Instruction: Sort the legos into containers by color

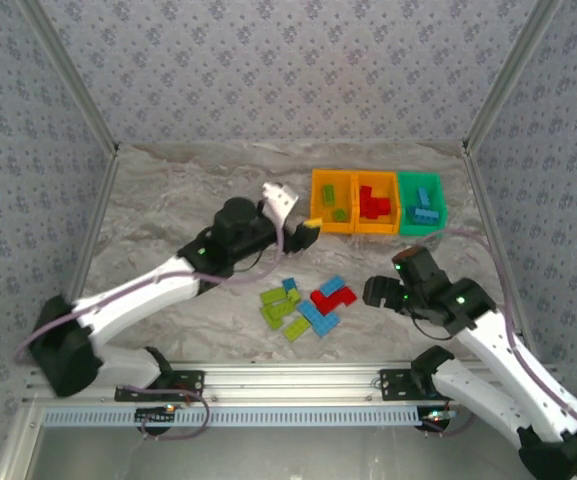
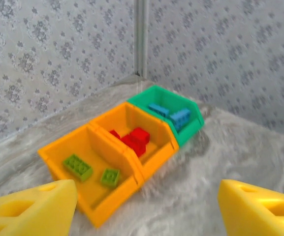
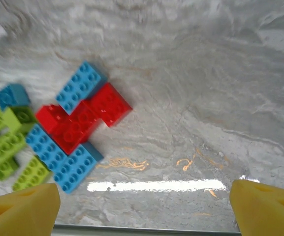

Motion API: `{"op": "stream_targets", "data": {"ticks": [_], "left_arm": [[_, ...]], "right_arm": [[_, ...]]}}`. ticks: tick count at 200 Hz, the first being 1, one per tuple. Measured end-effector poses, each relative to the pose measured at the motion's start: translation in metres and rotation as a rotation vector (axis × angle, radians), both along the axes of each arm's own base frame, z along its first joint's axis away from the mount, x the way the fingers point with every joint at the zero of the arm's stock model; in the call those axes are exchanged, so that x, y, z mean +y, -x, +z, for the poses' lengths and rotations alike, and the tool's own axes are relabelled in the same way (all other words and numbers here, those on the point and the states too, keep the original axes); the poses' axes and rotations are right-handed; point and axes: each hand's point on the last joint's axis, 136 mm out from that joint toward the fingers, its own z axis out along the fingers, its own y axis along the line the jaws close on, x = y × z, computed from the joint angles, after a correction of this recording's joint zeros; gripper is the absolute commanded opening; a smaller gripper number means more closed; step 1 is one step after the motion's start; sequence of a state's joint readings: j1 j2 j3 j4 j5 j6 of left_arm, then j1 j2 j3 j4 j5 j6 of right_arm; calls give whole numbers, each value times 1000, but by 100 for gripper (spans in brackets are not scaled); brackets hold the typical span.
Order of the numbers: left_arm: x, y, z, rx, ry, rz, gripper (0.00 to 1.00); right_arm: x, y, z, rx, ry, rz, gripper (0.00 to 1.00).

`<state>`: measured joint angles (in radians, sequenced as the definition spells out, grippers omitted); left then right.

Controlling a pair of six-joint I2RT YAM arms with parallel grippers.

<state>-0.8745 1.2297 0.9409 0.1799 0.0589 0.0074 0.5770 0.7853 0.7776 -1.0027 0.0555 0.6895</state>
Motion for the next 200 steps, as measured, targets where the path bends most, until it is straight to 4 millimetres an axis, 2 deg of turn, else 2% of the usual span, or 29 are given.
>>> {"op": "stream_targets", "data": {"ticks": [37, 57, 81, 105, 138, 173, 200], "left_arm": [[52, 74, 1, -130, -141, -126, 92], [75, 103, -17, -149, -216, -193, 99], [95, 125, -44, -138, -315, -248, 99], [107, 134, -58, -130, -386, -279, 99], [111, 137, -70, -133, -439, -301, 99], [112, 137, -81, -132, -464, -311, 99], [111, 137, -87, -129, -477, -317, 99]], "right_arm": [[18, -5, -37, 60, 107, 120, 73], [29, -15, -49, 54, 163, 164, 66], [42, -25, -67, 64, 218, 217, 62], [52, -32, -90, 95, 263, 256, 63], [56, -37, -114, 136, 308, 286, 59], [66, -48, -115, 103, 290, 291, 59], [74, -57, -116, 72, 268, 295, 50]]}}
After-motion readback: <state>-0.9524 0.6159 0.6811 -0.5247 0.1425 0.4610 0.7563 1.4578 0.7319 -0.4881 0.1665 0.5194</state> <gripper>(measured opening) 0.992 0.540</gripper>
